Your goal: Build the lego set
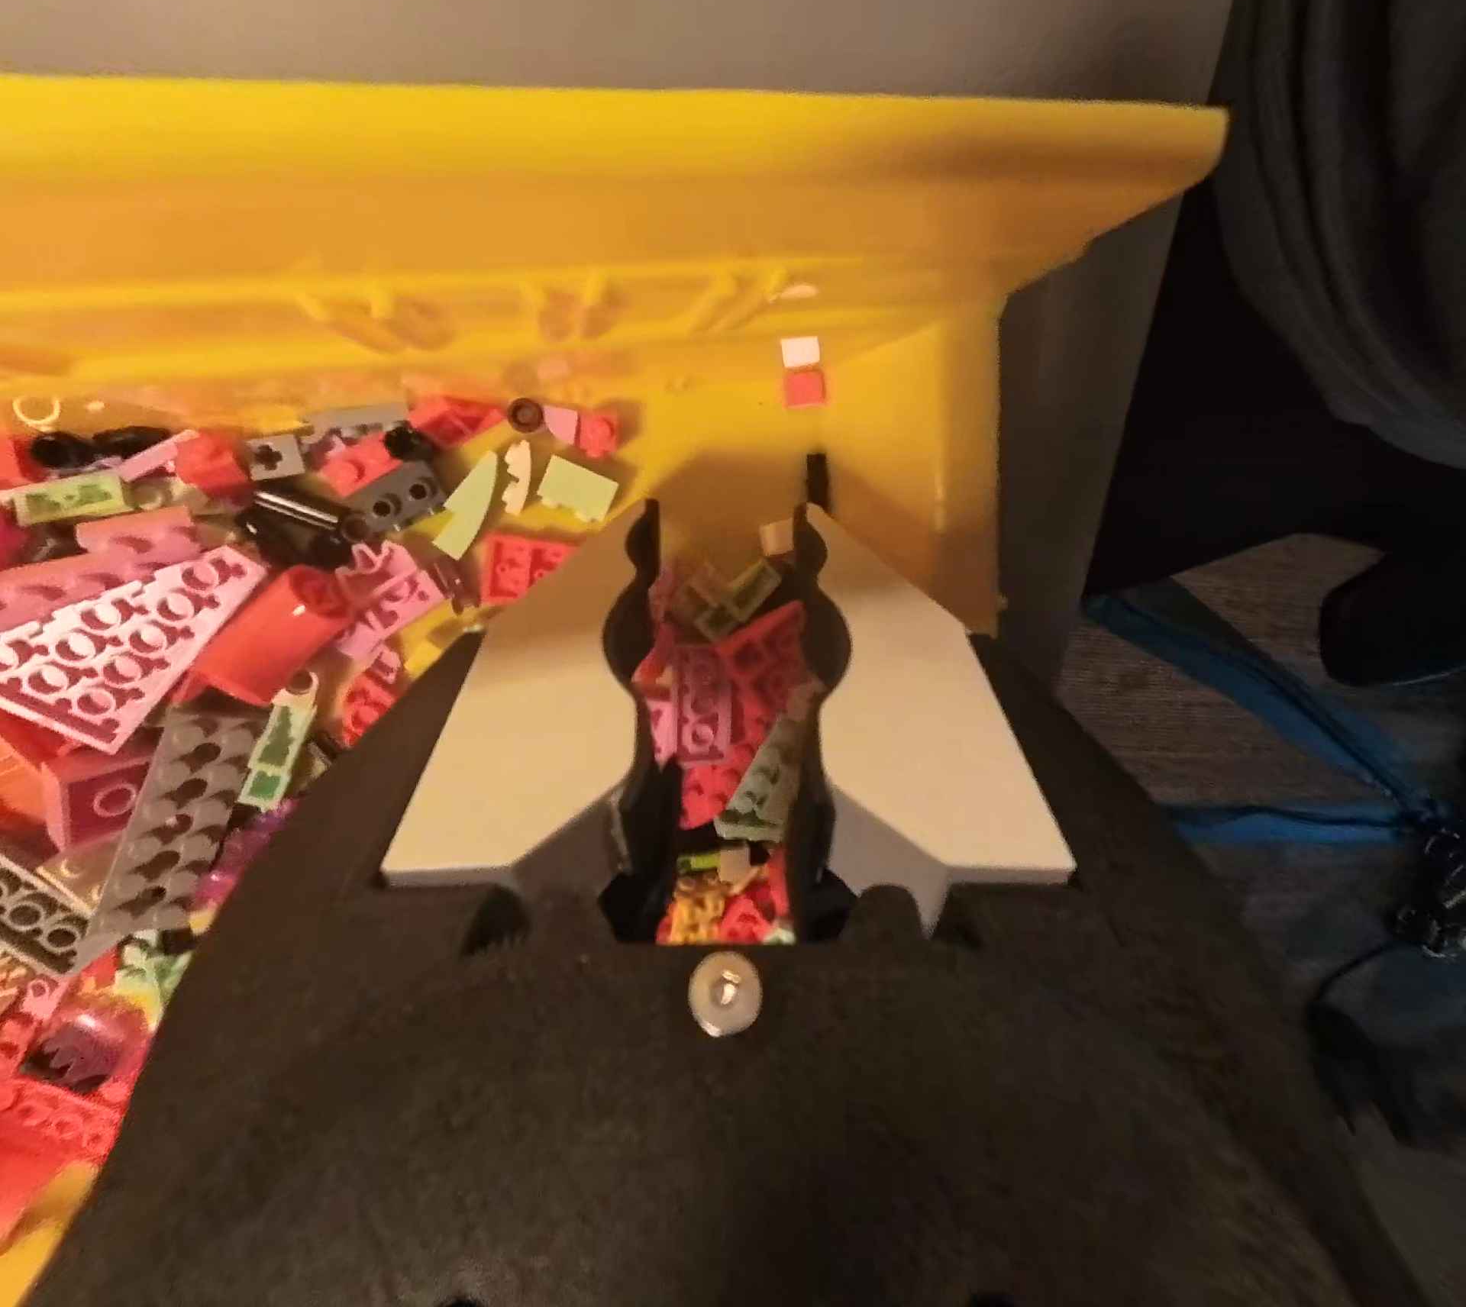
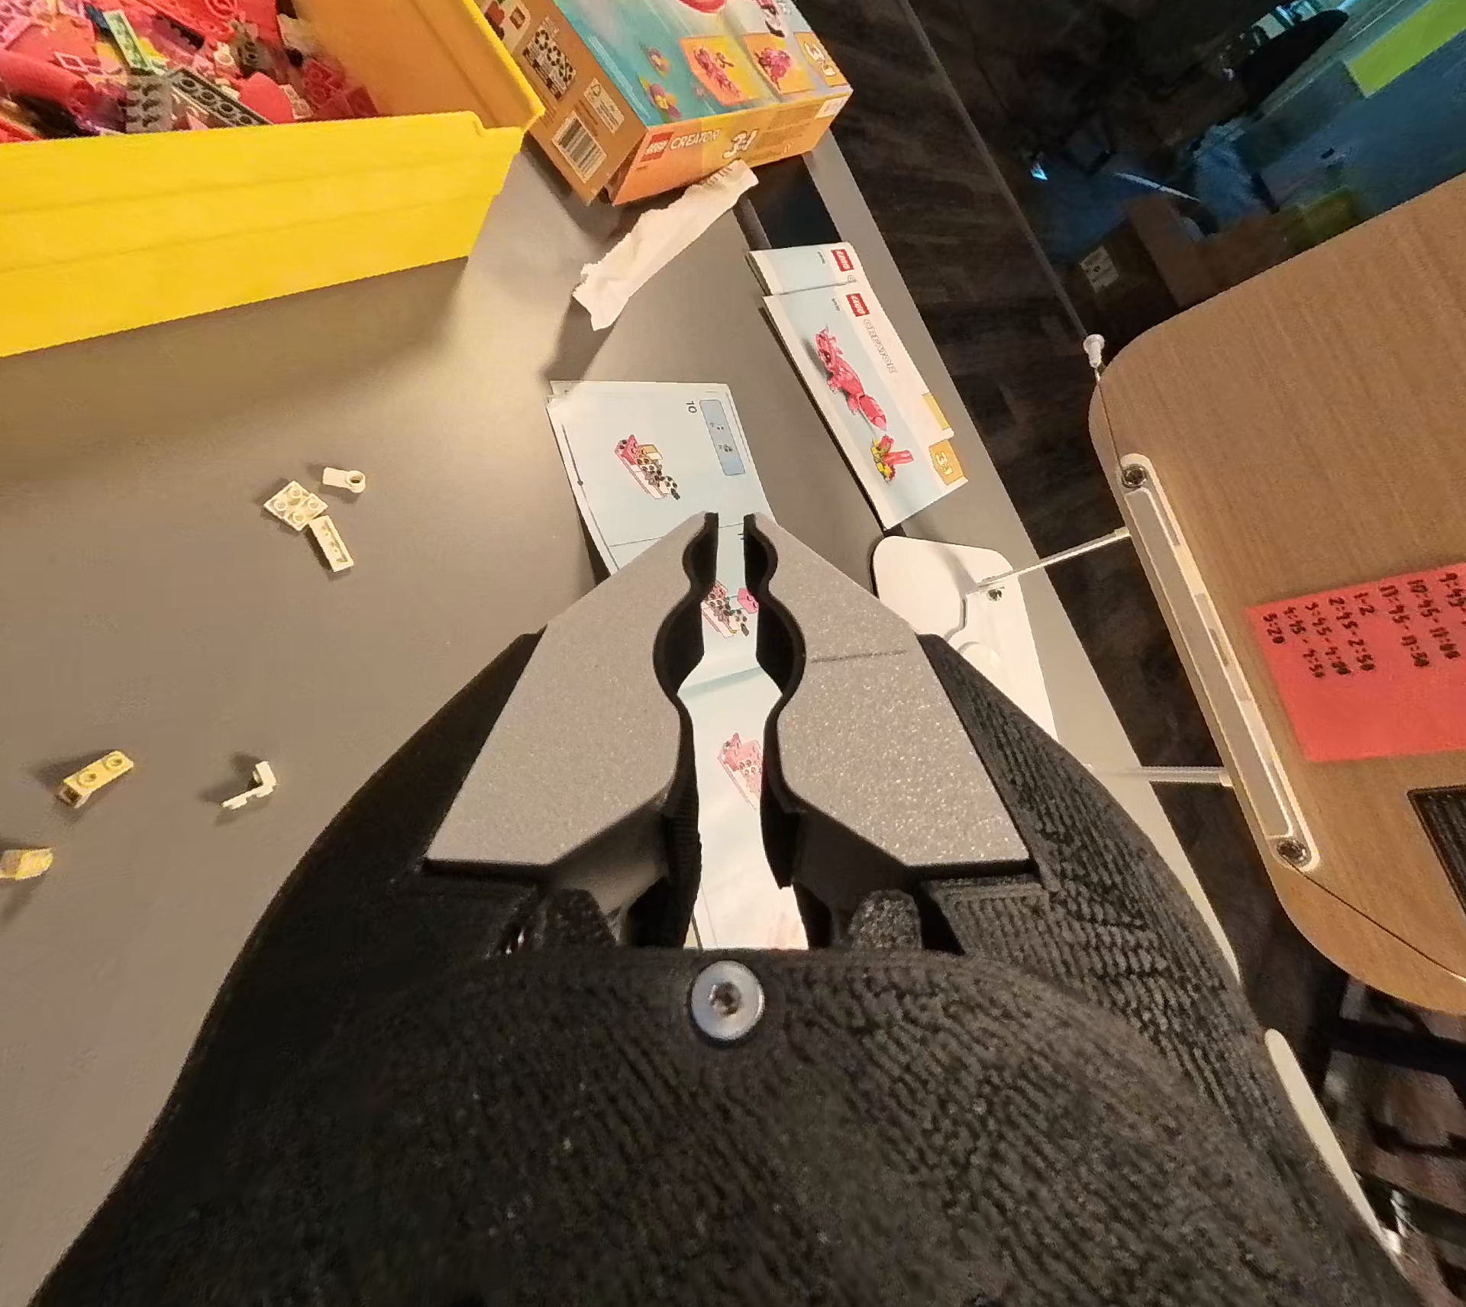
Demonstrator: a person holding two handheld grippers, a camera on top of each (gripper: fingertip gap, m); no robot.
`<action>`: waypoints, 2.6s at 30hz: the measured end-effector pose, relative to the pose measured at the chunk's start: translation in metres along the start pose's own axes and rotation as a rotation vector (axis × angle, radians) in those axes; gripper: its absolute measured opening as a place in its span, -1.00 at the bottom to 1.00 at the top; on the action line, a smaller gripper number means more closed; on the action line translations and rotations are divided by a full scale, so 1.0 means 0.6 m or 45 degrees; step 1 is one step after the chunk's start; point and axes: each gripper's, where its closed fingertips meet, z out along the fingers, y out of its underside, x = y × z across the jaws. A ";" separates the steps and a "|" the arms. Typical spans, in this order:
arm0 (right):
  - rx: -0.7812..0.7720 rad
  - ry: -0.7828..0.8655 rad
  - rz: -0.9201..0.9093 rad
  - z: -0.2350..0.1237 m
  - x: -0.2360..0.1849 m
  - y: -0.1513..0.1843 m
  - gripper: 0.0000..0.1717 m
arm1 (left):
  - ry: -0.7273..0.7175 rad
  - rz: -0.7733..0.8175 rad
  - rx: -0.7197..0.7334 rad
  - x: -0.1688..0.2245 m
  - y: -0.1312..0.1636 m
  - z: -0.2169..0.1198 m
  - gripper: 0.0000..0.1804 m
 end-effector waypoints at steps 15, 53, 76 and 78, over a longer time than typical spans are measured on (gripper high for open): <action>0.010 -0.012 -0.006 -0.001 -0.004 -0.004 -0.95 | -0.326 0.000 0.086 -0.081 -0.020 -0.029 -0.91; 0.034 0.033 0.011 -0.010 0.008 -0.008 -0.92 | -0.363 0.078 -0.045 -0.081 -0.014 -0.010 -0.95; 0.151 0.133 0.111 -0.068 0.051 0.007 -0.92 | -0.378 -0.095 -0.395 -0.177 -0.222 -0.002 -0.96; 0.167 0.138 0.126 -0.072 0.056 0.008 -0.92 | -0.348 -0.123 -0.410 -0.182 -0.221 0.012 -0.96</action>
